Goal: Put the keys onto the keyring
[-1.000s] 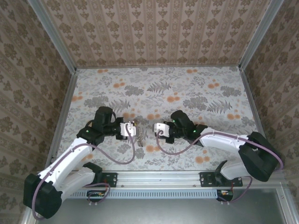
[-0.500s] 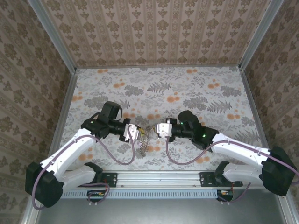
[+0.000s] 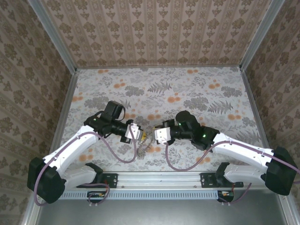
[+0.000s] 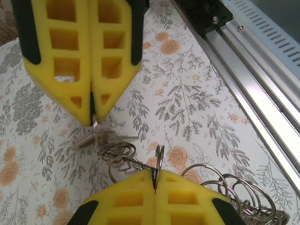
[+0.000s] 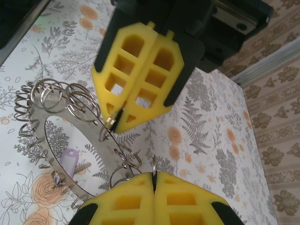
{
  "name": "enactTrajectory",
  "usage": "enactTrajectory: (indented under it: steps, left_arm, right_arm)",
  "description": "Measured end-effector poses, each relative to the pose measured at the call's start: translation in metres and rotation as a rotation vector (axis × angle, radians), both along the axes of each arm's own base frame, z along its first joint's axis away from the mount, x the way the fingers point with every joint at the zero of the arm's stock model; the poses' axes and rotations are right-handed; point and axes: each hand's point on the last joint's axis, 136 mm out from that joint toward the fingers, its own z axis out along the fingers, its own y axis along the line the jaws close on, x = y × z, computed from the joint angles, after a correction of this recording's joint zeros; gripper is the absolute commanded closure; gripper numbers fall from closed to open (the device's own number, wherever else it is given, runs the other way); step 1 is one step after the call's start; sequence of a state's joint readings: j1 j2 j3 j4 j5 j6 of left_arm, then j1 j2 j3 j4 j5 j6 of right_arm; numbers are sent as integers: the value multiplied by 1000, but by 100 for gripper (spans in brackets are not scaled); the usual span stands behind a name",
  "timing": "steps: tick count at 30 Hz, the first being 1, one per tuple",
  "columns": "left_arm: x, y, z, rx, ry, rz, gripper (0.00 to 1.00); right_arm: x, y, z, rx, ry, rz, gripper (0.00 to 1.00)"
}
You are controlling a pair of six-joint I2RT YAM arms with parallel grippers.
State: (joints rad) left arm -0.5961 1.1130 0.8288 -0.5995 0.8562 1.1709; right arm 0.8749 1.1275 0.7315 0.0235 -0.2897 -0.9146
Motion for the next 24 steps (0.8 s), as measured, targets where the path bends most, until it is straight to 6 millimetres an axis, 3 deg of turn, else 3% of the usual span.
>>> enactTrajectory:
  steps: [12,24]
  left_arm:
    - [2,-1,2,6,-19,4,100]
    - [-1,-1,-1,24,-15,-3,100]
  right_arm:
    - [-19,14,3,-53,-37,95,100]
    - [-16,16,-9,-134,-80,88,100]
